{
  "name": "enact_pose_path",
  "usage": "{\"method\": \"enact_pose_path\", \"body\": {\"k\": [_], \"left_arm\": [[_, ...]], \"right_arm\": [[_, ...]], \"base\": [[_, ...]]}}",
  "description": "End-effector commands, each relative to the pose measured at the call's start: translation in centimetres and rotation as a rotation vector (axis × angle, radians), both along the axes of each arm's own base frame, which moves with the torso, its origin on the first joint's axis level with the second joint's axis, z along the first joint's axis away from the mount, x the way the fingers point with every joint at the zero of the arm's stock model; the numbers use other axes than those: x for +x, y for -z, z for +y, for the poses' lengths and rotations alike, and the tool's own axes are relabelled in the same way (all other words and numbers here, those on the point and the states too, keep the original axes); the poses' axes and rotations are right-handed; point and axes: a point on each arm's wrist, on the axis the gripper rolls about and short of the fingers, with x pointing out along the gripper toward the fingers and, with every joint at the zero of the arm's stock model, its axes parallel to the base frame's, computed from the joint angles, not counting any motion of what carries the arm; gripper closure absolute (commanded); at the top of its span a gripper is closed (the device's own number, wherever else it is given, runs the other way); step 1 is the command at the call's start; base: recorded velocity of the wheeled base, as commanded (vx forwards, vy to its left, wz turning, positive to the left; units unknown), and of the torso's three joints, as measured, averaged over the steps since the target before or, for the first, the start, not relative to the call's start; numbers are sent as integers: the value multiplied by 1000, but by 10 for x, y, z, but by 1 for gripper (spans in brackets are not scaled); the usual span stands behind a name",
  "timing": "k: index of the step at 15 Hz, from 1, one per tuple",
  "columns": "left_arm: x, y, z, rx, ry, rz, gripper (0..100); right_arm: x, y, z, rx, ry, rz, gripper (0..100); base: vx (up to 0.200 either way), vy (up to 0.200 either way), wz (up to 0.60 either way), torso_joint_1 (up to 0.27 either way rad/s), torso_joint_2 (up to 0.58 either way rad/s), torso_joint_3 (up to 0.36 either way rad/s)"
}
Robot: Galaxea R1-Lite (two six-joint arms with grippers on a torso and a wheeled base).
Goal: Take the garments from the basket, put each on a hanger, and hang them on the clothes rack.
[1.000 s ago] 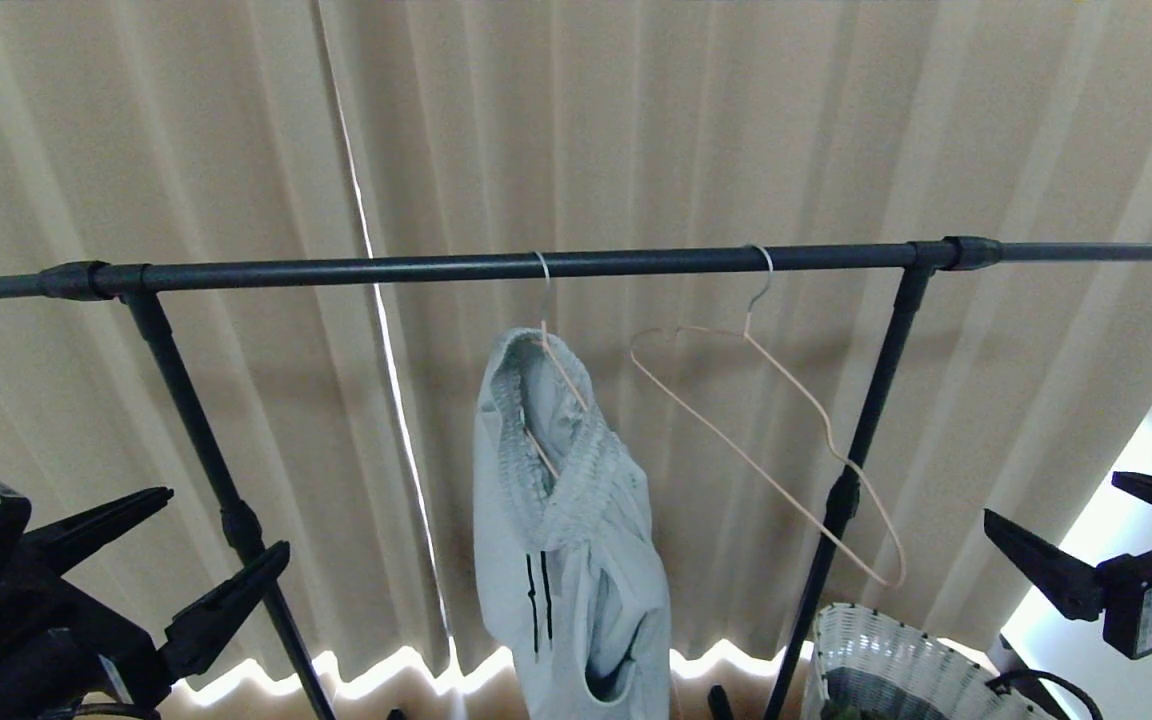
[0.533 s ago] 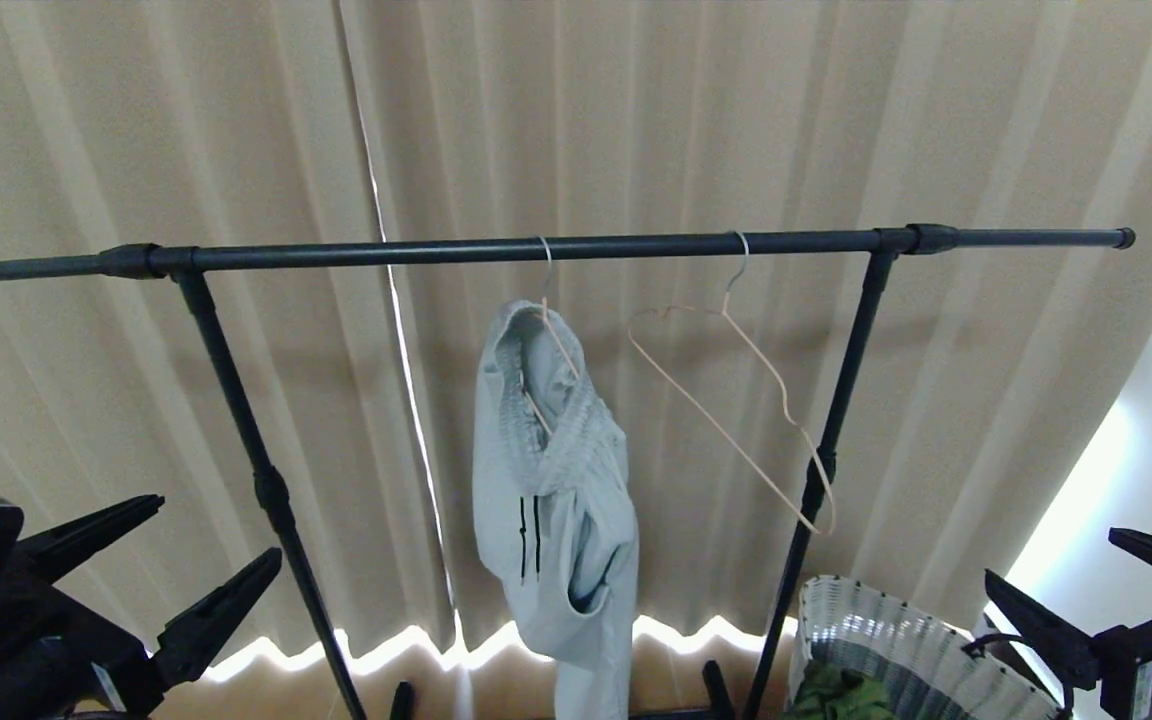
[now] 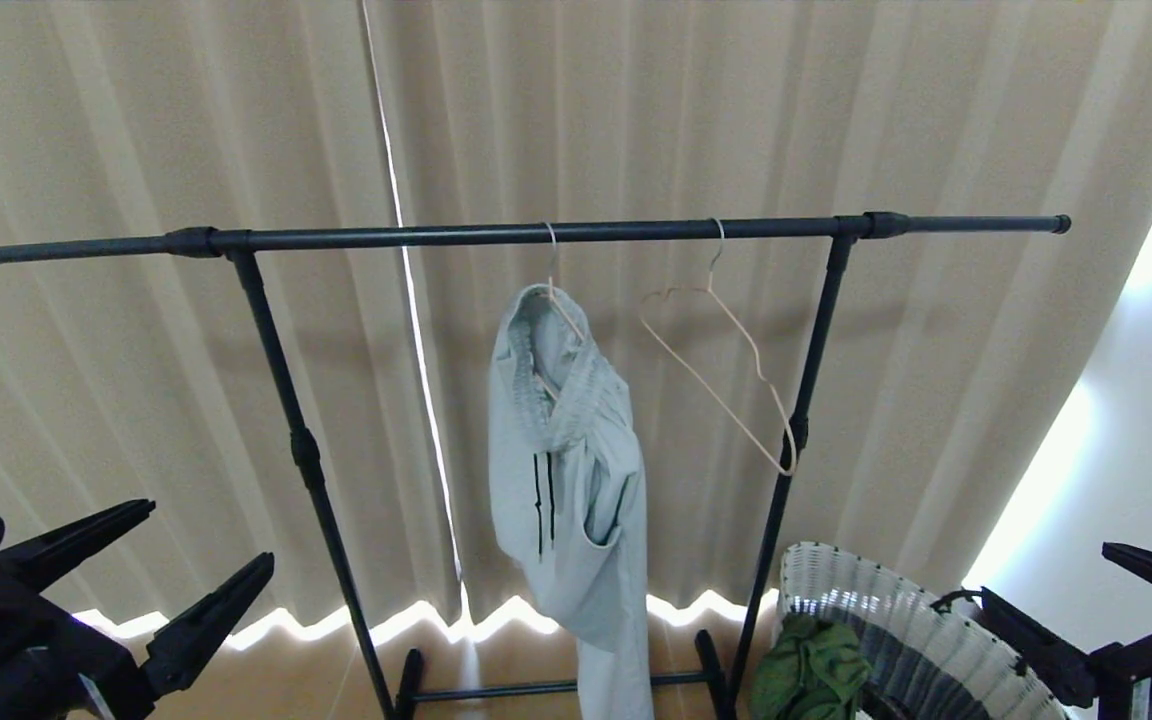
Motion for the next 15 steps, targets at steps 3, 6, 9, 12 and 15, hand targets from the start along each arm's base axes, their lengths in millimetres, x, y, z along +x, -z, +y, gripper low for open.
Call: {"method": "enact_pose_path", "body": {"k": [3,6,9,12,15], "left_arm": [[1,5,11,10,-93,31,0],[5,4,17,12,-145,51,0],[11,2,20,10,-176,57,0],[9,2,19,14,-163,50,0],[5,1,19,30,-156,32,0]], "right_arm": [[2,2,-3,-9,31,15,0],[3,3,-9,-8,81,17,0],[3,4,-9,-13,80,27,0],[3,5,-9,-16,80,31,0],[2,6,-9,-21,79,32,0]], "base": [[0,0,0,0,0,0],[0,0,0,0,0,0],[0,0,0,0,0,0],[0,0,0,0,0,0],[0,0,0,0,0,0]]}}
